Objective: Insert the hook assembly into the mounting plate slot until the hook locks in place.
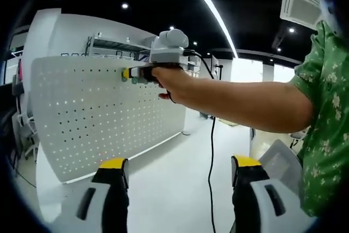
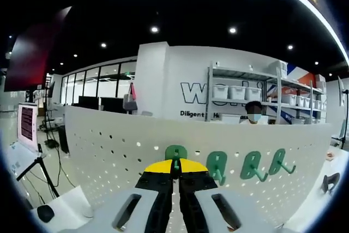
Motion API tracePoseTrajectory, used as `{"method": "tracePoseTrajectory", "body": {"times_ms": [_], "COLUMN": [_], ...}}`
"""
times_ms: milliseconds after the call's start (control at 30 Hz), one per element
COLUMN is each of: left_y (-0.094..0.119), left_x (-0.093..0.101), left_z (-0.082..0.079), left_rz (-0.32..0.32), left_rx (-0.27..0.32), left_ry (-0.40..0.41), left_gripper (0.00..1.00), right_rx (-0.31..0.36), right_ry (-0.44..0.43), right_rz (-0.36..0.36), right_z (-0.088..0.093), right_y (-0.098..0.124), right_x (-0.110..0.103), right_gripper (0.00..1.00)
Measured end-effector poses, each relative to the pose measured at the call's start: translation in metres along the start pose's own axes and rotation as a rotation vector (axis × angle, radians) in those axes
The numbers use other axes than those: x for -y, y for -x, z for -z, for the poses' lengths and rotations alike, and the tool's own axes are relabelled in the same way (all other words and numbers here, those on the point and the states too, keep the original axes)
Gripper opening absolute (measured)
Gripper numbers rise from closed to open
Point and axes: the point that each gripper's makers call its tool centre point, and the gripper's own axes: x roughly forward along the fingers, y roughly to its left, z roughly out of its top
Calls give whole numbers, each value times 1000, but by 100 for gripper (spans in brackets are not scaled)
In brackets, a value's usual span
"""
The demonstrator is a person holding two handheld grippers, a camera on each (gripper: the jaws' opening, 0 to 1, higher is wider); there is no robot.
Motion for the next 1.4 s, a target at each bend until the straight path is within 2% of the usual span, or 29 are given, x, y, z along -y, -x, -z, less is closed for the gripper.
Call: {"method": "tracePoseTrajectory", "body": {"times_ms": [1400], "left_y": [0], "left_x": [1], "left_z": [2], "left_rz": [33], "left_rx": [7], "left_ry": [19], "left_gripper": [77], "right_rx": [5], "right_ry": [24], "right_rz": [17], "right_z": [4], "right_y": [-8], "right_x": [-1], "right_gripper": [1]}}
